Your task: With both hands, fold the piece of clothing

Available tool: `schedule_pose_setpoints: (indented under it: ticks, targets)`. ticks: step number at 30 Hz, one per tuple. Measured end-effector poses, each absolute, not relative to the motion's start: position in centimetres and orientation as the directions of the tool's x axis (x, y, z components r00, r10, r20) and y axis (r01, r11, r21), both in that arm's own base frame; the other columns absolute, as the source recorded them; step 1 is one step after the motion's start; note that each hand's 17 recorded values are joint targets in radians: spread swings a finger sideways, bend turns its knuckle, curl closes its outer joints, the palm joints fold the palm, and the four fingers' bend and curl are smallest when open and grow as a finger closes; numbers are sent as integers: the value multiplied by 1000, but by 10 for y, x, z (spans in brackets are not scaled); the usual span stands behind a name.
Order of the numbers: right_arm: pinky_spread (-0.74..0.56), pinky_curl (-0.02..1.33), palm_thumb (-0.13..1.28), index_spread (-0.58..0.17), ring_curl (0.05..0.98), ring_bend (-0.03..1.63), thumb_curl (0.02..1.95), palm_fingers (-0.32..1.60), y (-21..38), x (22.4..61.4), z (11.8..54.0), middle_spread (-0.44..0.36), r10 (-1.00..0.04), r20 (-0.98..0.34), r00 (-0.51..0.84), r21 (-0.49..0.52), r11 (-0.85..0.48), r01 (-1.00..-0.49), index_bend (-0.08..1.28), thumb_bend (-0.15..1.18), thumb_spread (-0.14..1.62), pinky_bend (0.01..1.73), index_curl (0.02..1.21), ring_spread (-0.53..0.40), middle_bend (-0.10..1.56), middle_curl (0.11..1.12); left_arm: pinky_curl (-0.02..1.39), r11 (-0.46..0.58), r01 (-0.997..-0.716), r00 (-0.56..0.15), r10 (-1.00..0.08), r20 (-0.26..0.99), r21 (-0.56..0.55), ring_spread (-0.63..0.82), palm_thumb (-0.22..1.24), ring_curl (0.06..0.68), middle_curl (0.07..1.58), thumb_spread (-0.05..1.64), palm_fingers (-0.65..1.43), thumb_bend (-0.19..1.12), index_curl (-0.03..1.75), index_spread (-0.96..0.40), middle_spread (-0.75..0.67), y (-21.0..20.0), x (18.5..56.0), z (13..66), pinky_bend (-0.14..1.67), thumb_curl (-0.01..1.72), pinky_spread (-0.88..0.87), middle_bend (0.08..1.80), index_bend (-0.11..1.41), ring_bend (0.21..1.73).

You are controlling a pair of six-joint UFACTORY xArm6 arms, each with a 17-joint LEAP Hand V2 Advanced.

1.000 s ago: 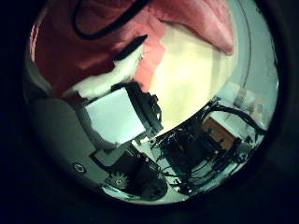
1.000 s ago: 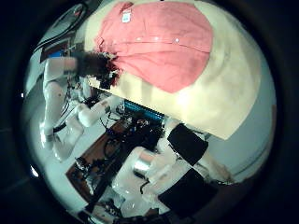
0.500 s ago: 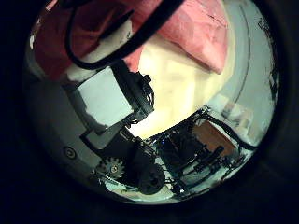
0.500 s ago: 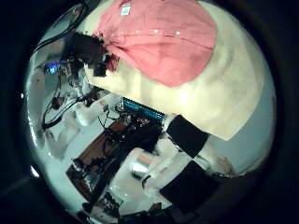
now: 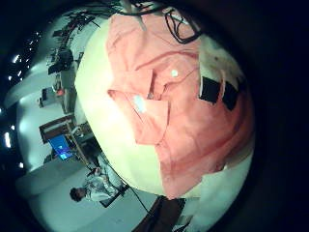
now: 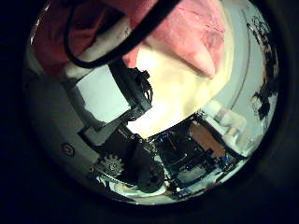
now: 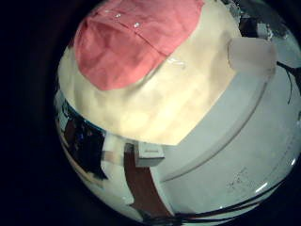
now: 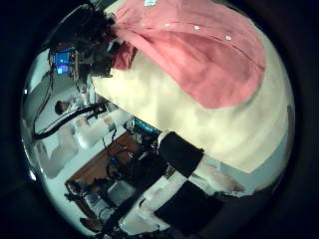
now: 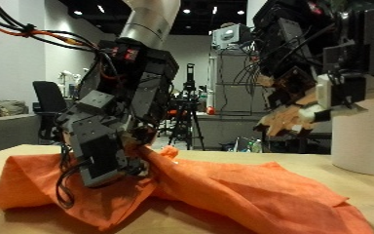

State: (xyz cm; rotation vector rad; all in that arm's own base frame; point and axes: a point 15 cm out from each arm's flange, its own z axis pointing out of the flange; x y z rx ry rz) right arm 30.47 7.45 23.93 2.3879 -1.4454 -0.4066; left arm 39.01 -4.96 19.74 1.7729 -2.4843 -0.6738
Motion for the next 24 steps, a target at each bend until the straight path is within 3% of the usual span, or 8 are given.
schedule_pose_setpoints:
  ticks: [9, 18, 24]
  targets:
    - [158, 303, 412, -133, 285, 472, 259, 311, 68, 266, 195, 40, -908, -57, 414, 455, -393, -799, 161, -21, 1087, 297, 280, 45, 321, 390, 647, 274, -891, -371, -898, -235, 361, -503, 548, 546, 914, 1177, 1028, -16, 871, -629, -590, -51, 403, 197, 956, 272, -713, 826, 286, 1113]
    - [144, 298, 443, -137, 284, 491, 272, 307, 88, 277, 153, 19, -901, -36, 432, 484, -394, -782, 162, -21, 1076, 302, 290, 25, 346, 405, 652, 279, -885, -380, -895, -233, 373, -502, 559, 550, 936, 1188, 1029, -14, 952, -651, -602, -50, 409, 200, 953, 271, -711, 812, 223, 1115]
    - [133, 295, 518, -141, 281, 497, 290, 306, 93, 288, 143, 15, -909, -7, 418, 472, -371, -799, 172, -9, 1067, 296, 300, 20, 348, 409, 654, 278, -883, -382, -894, -234, 377, -502, 561, 550, 947, 1190, 1032, -15, 999, -665, -610, -43, 410, 200, 950, 269, -709, 803, 192, 1112]
